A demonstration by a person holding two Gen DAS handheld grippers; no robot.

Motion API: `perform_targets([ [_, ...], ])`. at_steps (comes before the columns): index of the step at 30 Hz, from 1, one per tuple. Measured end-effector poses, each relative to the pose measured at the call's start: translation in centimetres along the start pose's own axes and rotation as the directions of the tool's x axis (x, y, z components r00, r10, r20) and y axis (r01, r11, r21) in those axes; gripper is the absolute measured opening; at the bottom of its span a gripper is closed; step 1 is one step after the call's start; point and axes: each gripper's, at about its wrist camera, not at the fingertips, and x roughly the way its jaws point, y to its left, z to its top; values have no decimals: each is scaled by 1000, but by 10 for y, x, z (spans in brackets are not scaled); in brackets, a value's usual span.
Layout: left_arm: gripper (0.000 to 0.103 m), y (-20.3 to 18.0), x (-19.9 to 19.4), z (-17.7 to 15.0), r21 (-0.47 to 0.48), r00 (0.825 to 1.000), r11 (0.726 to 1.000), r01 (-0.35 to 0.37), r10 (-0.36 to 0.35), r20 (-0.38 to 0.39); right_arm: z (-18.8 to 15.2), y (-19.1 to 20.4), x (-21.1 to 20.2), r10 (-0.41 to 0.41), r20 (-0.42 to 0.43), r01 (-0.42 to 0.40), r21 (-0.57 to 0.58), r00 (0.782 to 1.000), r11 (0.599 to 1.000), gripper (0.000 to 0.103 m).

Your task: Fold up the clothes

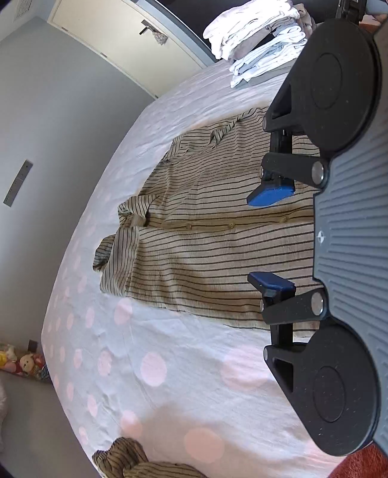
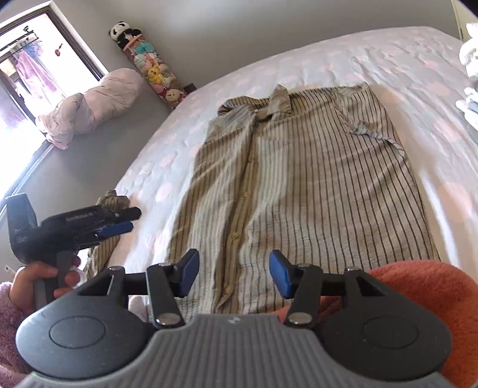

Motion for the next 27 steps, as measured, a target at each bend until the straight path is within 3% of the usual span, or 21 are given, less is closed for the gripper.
perform_targets([
  [5,47,-16,-12,2,22,1000,1000,20,-21,22,1,13,-14,3,27,-1,-57,1000,998,57],
  [15,48,-55,-3,19,130,997,989,70,-65,-41,46,-36,-20,-202,-20,200,-86,979,976,57],
  [20,48,-72,18,36,204,994,975,92,-80,-68,66,-93,-6,-280,-142,279,-26,950,960,57],
  [27,48,-64,64,34,226,987,961,162,-155,-50,53,-174,17,-325,-298,369,105,898,924,57],
])
